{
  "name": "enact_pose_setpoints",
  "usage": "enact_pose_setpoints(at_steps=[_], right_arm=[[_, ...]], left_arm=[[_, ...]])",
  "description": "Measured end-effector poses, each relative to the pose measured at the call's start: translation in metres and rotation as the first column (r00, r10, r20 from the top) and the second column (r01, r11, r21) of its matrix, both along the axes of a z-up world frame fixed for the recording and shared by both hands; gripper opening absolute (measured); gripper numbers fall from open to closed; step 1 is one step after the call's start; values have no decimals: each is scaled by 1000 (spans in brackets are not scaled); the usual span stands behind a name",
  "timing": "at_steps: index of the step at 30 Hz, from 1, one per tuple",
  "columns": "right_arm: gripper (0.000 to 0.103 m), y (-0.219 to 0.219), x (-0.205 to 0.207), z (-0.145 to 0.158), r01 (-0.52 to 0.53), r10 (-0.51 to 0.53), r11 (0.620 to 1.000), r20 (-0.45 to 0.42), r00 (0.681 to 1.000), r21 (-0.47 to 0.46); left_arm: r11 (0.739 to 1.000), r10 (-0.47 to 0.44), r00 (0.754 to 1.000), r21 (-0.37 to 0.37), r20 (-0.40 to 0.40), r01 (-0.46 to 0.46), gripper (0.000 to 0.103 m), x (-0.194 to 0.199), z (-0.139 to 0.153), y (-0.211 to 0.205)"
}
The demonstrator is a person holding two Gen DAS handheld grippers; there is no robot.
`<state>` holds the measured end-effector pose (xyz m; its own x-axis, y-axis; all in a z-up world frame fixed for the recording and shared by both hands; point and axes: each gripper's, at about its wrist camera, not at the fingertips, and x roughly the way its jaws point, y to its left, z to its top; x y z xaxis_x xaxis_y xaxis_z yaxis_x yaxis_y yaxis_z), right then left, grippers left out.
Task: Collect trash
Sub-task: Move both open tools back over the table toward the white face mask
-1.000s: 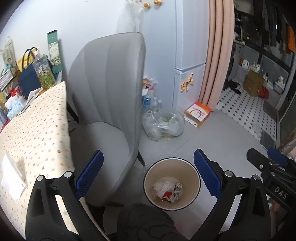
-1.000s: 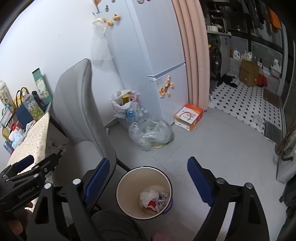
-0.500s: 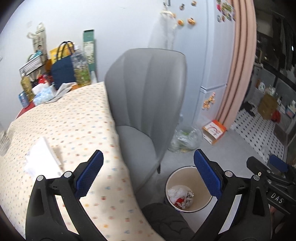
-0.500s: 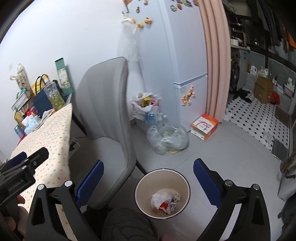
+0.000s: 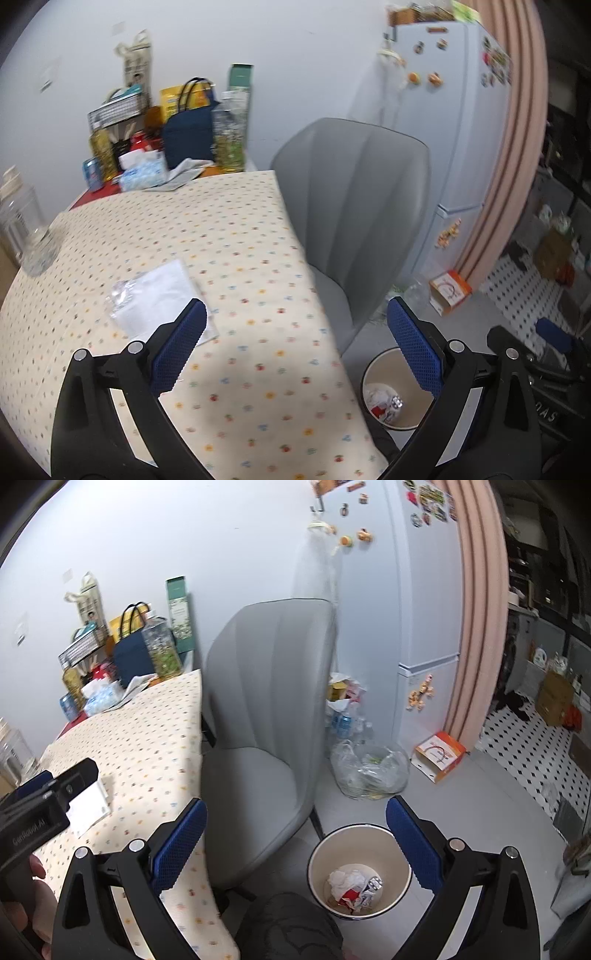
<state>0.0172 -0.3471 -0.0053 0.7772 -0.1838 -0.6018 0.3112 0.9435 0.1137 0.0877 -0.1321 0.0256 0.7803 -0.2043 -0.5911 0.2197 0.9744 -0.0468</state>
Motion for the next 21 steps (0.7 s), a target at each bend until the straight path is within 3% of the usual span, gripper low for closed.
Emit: enact_pose_setpoints(at_steps=[21], right_arm=[[95,91,36,9,-189,189,982,-4,982,-30]], left_arm=[[979,199,980,-32,-19,-200,97,-1,-8,104]])
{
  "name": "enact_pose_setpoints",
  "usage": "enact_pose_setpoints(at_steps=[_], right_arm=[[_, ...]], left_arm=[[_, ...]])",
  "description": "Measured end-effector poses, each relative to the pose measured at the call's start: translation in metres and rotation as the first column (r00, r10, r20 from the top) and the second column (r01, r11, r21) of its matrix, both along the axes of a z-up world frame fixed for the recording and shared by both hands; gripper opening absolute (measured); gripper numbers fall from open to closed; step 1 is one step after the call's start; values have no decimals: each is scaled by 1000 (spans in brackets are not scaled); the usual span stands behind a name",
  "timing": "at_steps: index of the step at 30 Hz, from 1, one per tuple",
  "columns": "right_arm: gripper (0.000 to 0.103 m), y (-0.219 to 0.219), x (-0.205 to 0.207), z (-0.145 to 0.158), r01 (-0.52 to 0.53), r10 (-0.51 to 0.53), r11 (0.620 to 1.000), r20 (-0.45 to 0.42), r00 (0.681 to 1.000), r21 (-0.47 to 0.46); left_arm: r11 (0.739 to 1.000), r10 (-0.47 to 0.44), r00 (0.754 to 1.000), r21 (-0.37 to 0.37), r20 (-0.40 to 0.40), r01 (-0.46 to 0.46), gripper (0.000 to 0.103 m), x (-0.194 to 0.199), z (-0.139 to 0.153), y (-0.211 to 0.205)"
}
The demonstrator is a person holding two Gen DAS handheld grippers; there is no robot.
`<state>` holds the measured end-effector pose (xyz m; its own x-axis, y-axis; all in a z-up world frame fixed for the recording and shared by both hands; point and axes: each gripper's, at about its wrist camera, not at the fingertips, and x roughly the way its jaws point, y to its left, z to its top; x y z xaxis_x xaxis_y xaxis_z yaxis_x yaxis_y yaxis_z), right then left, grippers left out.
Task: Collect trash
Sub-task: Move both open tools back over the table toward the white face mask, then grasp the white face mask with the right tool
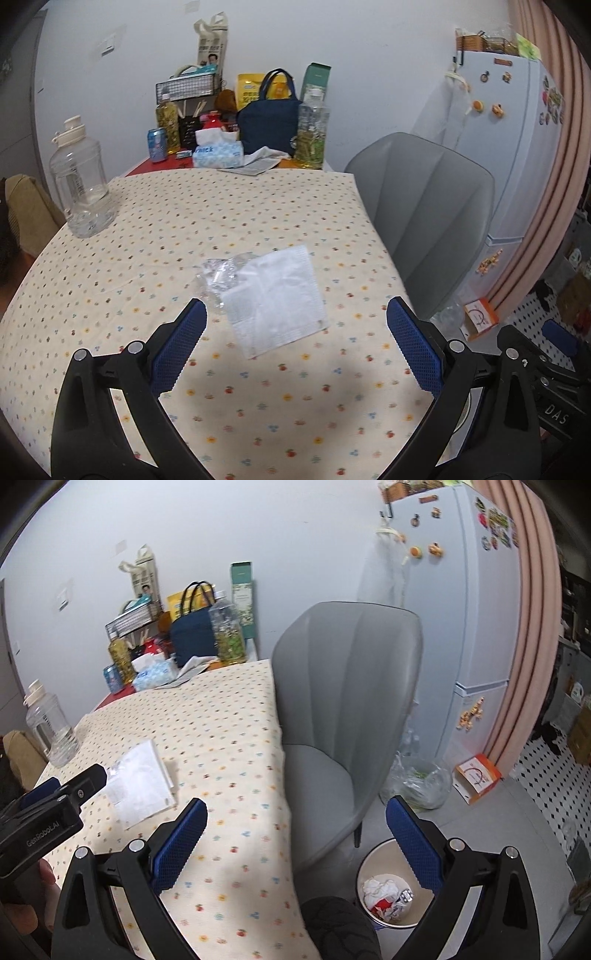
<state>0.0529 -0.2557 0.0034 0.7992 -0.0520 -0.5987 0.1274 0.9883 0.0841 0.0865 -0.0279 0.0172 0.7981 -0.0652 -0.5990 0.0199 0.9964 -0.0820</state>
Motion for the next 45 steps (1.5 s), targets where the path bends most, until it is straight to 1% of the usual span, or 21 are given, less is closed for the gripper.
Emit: enact_pose_setpoints(at_steps=[13,15,20,22,29,35,39,42,45], right_arm=[[94,66,33,-17,-125,124,992,-45,991,-10],[92,75,39,-21,-148,147,989,-55,988,-6],[81,94,58,-35,-204,207,978,-100,973,36],[80,100,66,-40,-220,223,975,-112,968,42],[78,122,88,-53,-271,273,962,-157,949,30],[78,137,106,-62,-284,286,958,-183,941,34],[77,146,116,-70,-298,293,955,-209,933,12],[73,151,123,-76,-305,296,952,-232,927,-3],[65,153,128,-82,-307,295,952,-253,921,-9]], left_arm=[[994,102,993,-41,-59,-105,97,12,-24,66],[992,116,991,-40,-70,-119,97,16,-28,75],[986,161,982,-30,-100,-165,97,26,-41,95],[984,173,978,-30,-114,-177,97,30,-46,101],[979,197,969,-30,-148,-203,97,44,-60,115],[977,205,965,-28,-165,-213,97,55,-66,122],[973,214,961,-45,-177,-225,97,61,-71,129],[973,212,961,-56,-179,-225,97,63,-74,131],[973,206,960,-63,-191,-222,97,66,-80,132]])
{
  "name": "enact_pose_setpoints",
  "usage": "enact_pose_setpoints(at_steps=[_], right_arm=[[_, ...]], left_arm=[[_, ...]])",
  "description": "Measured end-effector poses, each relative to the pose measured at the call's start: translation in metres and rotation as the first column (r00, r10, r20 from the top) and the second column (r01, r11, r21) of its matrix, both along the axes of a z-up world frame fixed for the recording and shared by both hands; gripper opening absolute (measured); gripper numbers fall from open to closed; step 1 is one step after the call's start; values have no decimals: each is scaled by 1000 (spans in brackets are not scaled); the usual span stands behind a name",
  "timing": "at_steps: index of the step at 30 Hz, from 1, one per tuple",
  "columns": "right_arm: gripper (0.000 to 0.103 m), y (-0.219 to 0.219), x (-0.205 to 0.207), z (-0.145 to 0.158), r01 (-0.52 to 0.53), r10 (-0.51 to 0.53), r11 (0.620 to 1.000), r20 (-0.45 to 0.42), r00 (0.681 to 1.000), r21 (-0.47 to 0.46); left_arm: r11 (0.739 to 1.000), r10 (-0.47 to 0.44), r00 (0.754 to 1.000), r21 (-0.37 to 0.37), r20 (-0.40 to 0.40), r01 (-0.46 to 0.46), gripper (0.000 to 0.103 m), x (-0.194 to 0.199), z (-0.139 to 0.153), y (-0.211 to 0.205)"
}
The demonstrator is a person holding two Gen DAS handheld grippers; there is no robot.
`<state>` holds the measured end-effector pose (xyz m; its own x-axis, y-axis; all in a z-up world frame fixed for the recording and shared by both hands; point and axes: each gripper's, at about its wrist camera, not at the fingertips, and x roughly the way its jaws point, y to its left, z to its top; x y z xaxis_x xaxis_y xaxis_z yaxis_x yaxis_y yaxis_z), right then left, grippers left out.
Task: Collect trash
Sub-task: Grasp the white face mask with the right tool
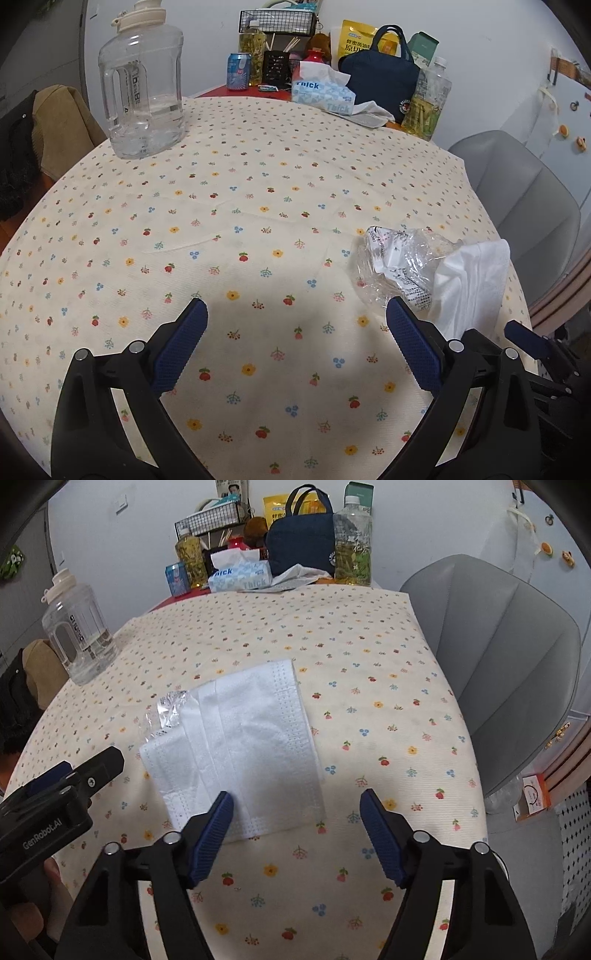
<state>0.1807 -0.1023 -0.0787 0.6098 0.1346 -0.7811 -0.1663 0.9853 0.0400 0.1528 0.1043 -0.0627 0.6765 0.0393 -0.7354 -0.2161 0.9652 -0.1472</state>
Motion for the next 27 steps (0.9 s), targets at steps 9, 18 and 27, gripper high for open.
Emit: enact_pose_setpoints(at_steps=[9,18,27], right_arm=[[11,13,-5,-3,-65,65,998,10,998,-8],[4,0,-13,26,-34,30,998,66,997,51],[5,-35,-11,34,52,-58,996,90,994,75]], left_arm=[[1000,-7,1000,-8,-4,7,97,3,-2,0],[999,-32,999,4,24,32,97,4,17,-9],[996,-92,996,22,14,92,97,17,21,-37]])
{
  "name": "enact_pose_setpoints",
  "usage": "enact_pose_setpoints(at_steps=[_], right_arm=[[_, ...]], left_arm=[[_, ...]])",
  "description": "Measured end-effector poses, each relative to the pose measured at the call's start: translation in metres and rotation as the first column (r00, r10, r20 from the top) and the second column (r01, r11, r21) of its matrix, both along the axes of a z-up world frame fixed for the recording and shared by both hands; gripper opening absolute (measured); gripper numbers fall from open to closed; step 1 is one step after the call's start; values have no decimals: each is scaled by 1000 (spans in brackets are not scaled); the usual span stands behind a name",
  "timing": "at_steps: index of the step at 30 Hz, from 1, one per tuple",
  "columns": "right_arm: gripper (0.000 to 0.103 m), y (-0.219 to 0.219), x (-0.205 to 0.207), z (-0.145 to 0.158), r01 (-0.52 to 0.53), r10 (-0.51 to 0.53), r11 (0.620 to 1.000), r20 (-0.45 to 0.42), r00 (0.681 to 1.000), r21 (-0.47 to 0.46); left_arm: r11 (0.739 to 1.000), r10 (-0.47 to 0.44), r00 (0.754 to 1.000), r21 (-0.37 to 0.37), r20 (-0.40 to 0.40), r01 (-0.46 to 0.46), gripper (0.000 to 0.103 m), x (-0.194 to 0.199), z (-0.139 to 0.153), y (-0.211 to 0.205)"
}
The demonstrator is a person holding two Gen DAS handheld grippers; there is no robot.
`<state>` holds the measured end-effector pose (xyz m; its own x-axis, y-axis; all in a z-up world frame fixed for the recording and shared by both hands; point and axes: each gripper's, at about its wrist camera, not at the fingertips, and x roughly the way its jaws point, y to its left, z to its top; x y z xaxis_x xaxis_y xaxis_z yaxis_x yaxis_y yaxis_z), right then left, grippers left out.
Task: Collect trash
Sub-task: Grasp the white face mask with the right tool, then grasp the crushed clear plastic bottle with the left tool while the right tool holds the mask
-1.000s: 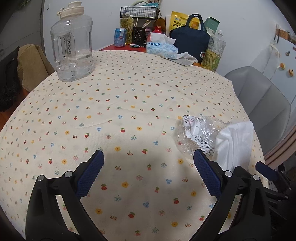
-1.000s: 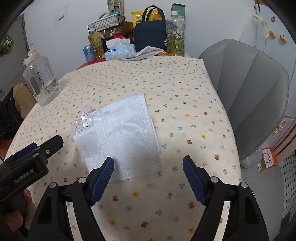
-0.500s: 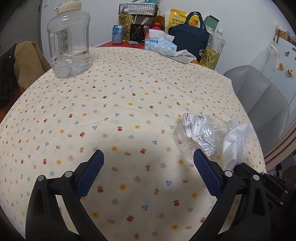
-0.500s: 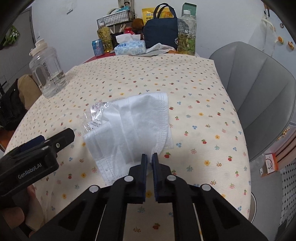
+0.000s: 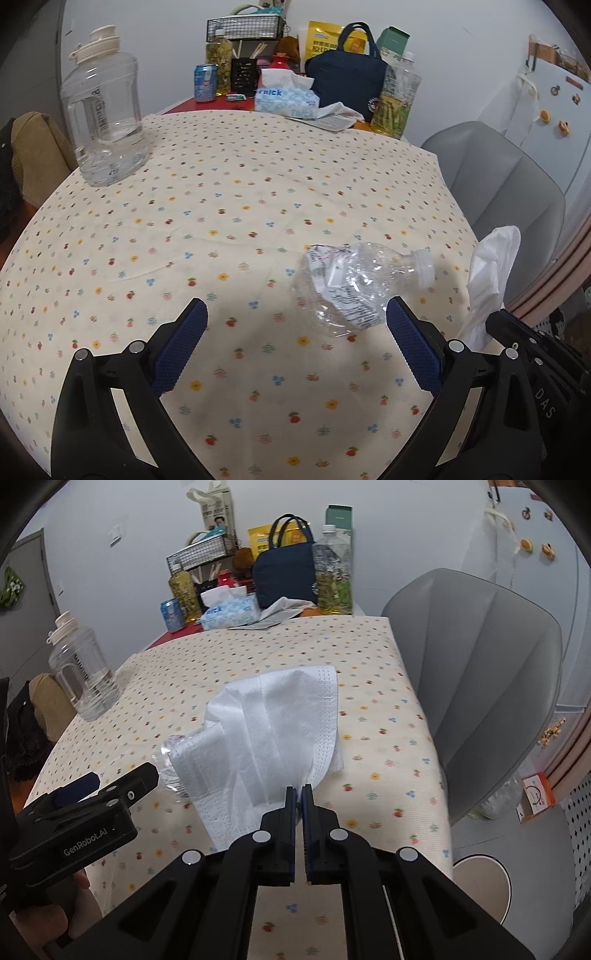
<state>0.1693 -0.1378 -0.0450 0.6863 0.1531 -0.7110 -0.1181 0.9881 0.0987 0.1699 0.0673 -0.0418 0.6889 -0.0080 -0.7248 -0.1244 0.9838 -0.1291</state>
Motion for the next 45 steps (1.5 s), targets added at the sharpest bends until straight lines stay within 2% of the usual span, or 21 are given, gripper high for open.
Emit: enact_pose_setpoints(at_steps=[8,12,19,23,36,45], right_arm=[[5,-36,8,0,90,-90,996,2,996,21],[5,-47,14,2,115,-115,993,-5,993,38],[5,-60,24,11,115,-115,991,-1,993,62],[5,-63,28,7,109,-109,990,-9,994,85],[5,-90,28,-13,158,-154,983,-53,987,94],[5,-94,34,-21,165,-159,982,-68,985,88]], left_arm=[[999,-53,997,7,-48,53,97,23,-6,-23],[997,-75,995,-15,-62,74,97,32,2,-32],[991,-101,992,79,-71,107,97,34,37,-47],[986,-103,991,126,-86,113,97,34,42,-49],[965,-144,979,197,-143,171,97,65,3,-85],[954,-119,981,257,-155,157,97,79,-16,-90]])
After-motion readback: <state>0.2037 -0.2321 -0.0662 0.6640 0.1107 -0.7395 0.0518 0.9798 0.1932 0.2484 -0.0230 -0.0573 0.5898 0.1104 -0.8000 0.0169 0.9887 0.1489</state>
